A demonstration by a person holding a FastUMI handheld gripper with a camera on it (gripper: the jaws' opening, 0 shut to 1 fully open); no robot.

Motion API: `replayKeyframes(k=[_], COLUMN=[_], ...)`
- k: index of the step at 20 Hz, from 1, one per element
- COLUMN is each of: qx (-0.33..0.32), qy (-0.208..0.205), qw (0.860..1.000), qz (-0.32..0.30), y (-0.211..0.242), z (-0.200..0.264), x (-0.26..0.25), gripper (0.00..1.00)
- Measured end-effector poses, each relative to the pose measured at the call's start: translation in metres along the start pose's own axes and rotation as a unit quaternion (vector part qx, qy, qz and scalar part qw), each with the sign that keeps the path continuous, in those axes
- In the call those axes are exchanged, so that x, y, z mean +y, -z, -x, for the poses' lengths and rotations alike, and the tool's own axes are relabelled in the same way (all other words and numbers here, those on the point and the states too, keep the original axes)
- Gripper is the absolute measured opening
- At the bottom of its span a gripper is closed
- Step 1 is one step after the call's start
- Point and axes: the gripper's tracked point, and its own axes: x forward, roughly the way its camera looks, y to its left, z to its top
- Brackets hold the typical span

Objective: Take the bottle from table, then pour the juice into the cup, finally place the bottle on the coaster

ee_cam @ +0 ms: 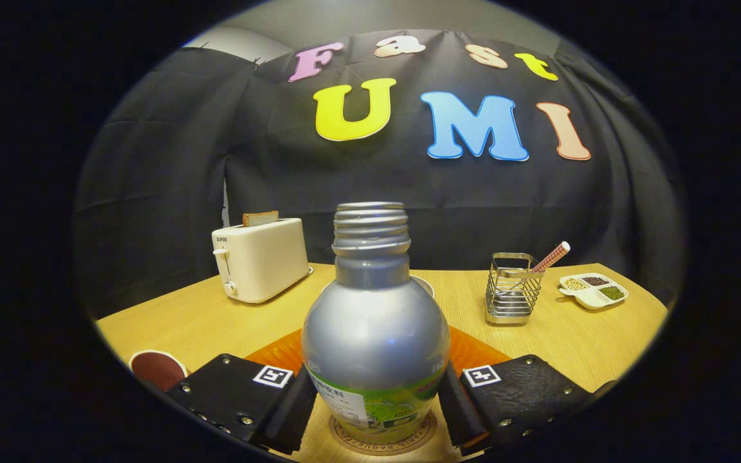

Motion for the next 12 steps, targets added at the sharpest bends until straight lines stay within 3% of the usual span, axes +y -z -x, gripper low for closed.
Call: replayKeyframes(k=[7,12], qx=[-0.005,-0.031], qy=[0.008,0.006], qw=[1.0,0.999], qz=[0.011,0.008], y=[0.015,-0.009], z=[0.002,0.011], x=[-0.001,0.003], gripper=[0.84,0.9])
